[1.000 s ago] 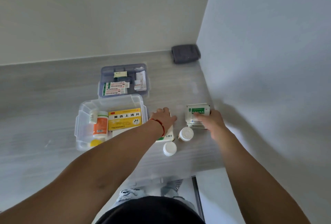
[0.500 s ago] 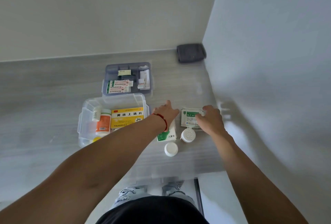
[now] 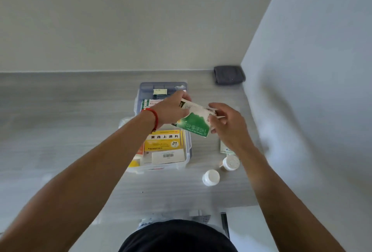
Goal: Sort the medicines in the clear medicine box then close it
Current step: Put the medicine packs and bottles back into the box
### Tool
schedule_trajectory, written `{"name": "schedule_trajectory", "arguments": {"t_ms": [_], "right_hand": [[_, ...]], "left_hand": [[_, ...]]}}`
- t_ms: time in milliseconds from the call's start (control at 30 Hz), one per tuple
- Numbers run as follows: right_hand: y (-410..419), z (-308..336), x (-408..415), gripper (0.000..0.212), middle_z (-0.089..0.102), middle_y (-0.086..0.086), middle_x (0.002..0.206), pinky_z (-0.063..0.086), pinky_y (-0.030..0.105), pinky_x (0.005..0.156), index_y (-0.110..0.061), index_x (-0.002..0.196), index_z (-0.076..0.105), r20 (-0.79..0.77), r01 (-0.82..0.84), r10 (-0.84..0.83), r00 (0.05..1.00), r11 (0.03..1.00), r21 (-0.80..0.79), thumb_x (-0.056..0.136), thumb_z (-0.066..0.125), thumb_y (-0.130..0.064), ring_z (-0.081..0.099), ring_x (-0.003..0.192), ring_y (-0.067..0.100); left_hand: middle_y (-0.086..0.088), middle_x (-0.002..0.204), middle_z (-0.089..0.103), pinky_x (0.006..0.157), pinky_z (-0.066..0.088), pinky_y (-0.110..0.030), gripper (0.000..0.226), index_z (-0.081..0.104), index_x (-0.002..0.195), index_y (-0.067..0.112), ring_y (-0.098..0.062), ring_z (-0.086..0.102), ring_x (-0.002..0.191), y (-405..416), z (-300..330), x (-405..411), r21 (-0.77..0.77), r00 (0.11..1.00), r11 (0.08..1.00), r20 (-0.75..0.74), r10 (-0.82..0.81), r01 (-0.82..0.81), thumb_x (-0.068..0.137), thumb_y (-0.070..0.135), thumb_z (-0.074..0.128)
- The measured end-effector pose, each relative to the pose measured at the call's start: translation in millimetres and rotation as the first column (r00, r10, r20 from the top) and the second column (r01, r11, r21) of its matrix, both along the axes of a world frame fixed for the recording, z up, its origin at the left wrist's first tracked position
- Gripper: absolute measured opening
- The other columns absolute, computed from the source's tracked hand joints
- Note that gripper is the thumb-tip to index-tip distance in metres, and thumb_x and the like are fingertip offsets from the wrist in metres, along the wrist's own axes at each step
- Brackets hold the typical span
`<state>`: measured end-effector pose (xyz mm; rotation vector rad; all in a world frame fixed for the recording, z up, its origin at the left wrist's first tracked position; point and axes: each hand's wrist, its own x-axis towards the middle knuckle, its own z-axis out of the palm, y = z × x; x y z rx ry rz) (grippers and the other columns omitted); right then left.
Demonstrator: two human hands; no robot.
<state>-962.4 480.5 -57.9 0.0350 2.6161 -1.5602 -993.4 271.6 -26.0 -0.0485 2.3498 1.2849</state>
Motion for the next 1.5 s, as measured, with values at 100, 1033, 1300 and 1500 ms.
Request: {"name": "schedule_trajectory", "arguments": {"t_ms": [100,1033,1300,1500], "right_hand": [[-35,-1,-7,0.033,0.072,0.001,0.105,0.061,0.024,0.057,-0.013,0.129,0.067,0.003,-0.059,0.059,0.998,0.998,-0.037,0.096,0.068,-0.011,0.074,0.077,0.003],[63,-42,19,0.018,0.076,-0.01,0.095,0.062,0.038,0.078,-0.033,0.094,0.076,0.161,0.237,-0.26,0.952,0.96,0.149,0.095,0.062,-0.022,0.075,0.087,0.013],[92,-87,-6,0.032,0.069,0.011,0.128,0.049,0.031,0.092,-0.009,0.123,0.067,0.399,-0.001,-0.212,0.892,0.883,0.47,0.094,0.059,-0.02,0.063,0.116,0.03],[77,-108,-14,0.073,0.05,0.024,0.137,0.043,0.033,0.082,0.0,0.133,0.043,0.487,-0.078,-0.295,0.822,0.79,0.608,0.085,0.076,-0.043,0.055,0.123,0.036]], "left_hand": [[-0.001,0.104,0.065,0.064,0.056,-0.027,0.043,0.048,0.125,0.025,-0.017,0.067,0.086,-34,-21,26,0.076,0.94,0.94,-0.044,0.337,-0.334,0.089,0.023,0.071],[-0.026,0.121,0.06,0.092,0.05,-0.047,0.037,0.06,0.115,-0.005,-0.041,0.058,0.11,-33,-99,53,-0.217,0.795,0.804,0.15,0.587,-0.553,0.082,0.006,0.046],[-0.008,0.094,0.058,0.069,0.046,-0.036,0.042,0.056,0.116,0.006,-0.028,0.055,0.087,-31,-96,57,-0.25,0.806,0.822,0.192,0.559,-0.511,0.075,0.01,0.046],[-0.016,0.123,0.062,0.085,0.056,-0.041,0.057,0.052,0.138,0.012,-0.036,0.062,0.107,-33,-91,65,-0.216,0.785,0.787,0.117,0.608,-0.577,0.081,0.005,0.046]]}}
